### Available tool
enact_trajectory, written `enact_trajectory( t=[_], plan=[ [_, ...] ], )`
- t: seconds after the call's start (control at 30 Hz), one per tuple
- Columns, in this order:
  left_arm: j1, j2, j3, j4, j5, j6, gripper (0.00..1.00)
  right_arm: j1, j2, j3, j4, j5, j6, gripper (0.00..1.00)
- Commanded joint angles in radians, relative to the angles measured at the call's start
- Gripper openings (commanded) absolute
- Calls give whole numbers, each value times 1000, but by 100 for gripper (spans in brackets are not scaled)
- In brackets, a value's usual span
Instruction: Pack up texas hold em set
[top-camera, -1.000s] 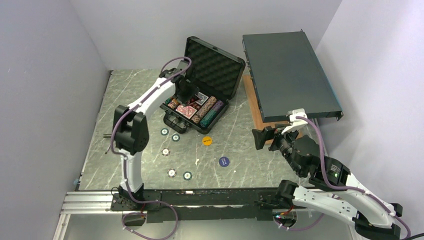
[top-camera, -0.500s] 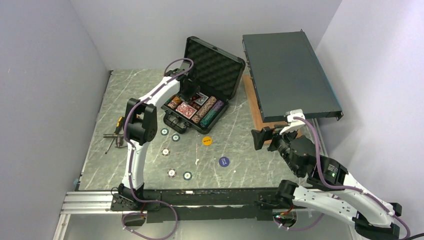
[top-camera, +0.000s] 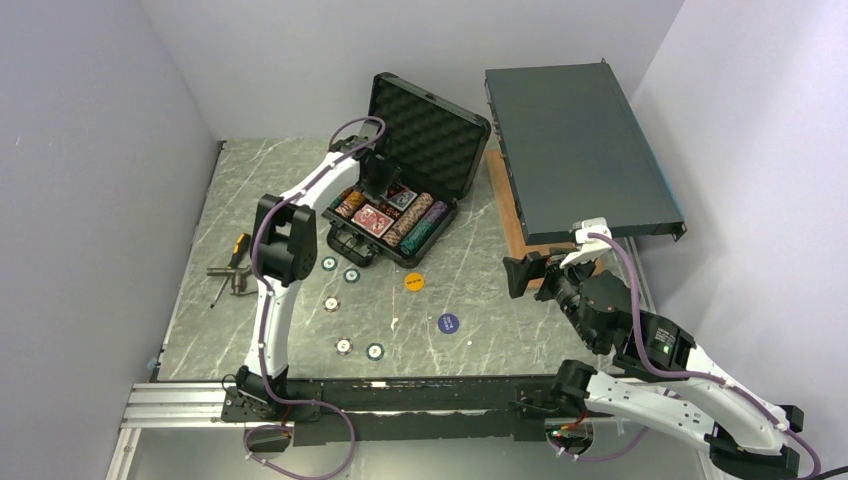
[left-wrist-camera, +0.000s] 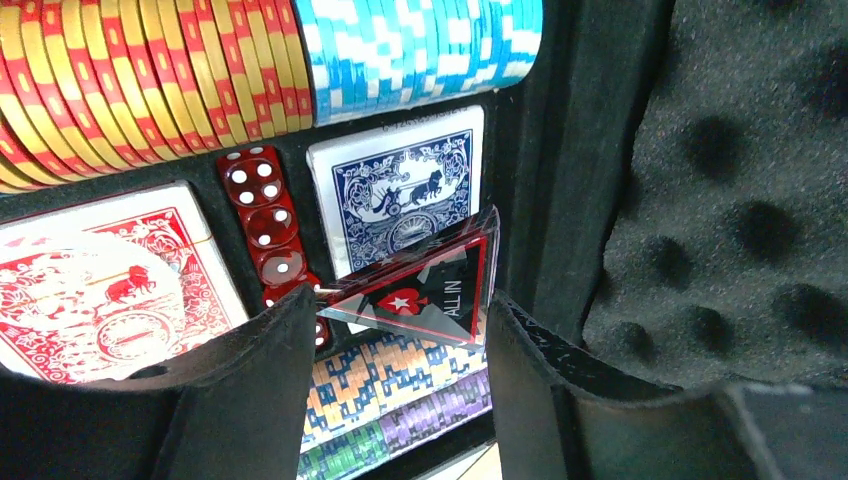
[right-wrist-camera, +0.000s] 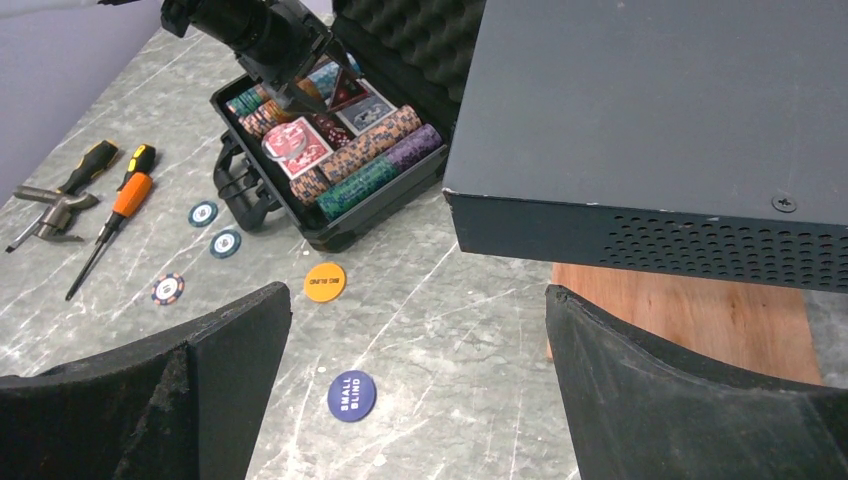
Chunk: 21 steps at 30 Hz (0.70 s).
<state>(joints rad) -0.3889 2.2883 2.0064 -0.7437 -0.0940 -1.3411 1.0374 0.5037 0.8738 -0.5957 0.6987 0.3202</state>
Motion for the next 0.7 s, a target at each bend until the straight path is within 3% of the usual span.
enact_trajectory(
  t=[0.0,0.07,0.13,0.2,0.33,0.43,0.57,0.67],
  plan=[
    [19,13,45,2,37,-65,54,0,-1,1,42,21,-19,100],
    [22,21,49,7,51,-65,64,0,-1,-2,46,21,-20,100],
    [22,29,63,18,54,-47,85,0,0,-4,48,19,-21,100],
    [25,35,86,18,54,-23,92,-1,2,-3,46,21,-21,100],
    [25,-10,86,22,45,31,94,1,4,2,35,24,-17,100],
    [25,-132,20,17,-14,107,94,0,-2,2,34,28,-17,100],
    [12,-399,-246,141,-142,318,94,0,-2,3,29,32,-12,100],
    [12,-626,-554,376,15,606,94,0,1,1,28,32,-10,100]
  ],
)
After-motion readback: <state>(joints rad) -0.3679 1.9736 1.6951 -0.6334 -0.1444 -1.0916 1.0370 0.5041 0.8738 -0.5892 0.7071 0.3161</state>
